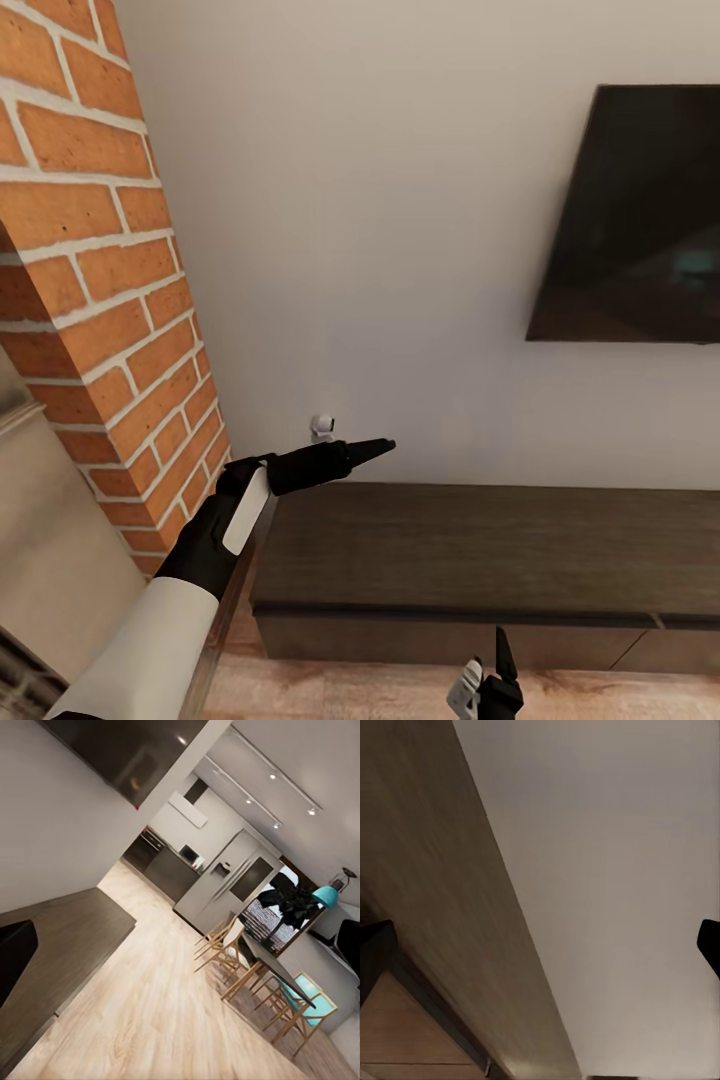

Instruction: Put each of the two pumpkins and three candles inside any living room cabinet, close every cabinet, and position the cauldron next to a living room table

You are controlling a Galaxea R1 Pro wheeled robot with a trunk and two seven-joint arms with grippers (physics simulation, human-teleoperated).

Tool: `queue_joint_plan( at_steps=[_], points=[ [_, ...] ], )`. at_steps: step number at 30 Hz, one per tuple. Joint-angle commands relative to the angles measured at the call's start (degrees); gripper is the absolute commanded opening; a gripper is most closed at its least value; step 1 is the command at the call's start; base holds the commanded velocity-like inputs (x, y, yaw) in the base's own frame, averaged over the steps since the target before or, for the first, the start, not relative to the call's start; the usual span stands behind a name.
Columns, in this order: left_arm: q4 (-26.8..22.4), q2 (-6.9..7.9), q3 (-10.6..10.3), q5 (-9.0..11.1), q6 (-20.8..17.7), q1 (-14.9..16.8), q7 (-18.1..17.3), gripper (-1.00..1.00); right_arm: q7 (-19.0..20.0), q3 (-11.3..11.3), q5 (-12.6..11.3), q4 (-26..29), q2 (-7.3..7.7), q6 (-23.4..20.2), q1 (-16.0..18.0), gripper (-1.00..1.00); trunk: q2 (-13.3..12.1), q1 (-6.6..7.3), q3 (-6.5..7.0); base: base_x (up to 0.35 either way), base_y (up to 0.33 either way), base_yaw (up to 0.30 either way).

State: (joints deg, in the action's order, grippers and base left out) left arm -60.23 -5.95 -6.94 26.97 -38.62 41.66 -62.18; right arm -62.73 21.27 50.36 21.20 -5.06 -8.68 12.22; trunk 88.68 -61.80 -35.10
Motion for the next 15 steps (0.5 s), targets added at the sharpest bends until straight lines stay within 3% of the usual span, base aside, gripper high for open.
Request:
queue_joint_plan(
  at_steps=[1,15],
  points=[
    [0.01,-0.01,0.00,0.01,0.01,0.00,0.01,1.00,-0.03,-0.01,0.00,0.07,0.02,-0.02,0.00,1.00,0.42,-0.23,-0.18,0.000,0.000,0.000],
    [0.11,-0.01,-0.06,-0.10,1.25,0.00,0.04,1.00,-6.17,0.38,0.44,-1.27,-0.12,-0.34,0.00,1.00,6.03,-3.30,-2.70,0.000,0.000,0.000]
  ],
)
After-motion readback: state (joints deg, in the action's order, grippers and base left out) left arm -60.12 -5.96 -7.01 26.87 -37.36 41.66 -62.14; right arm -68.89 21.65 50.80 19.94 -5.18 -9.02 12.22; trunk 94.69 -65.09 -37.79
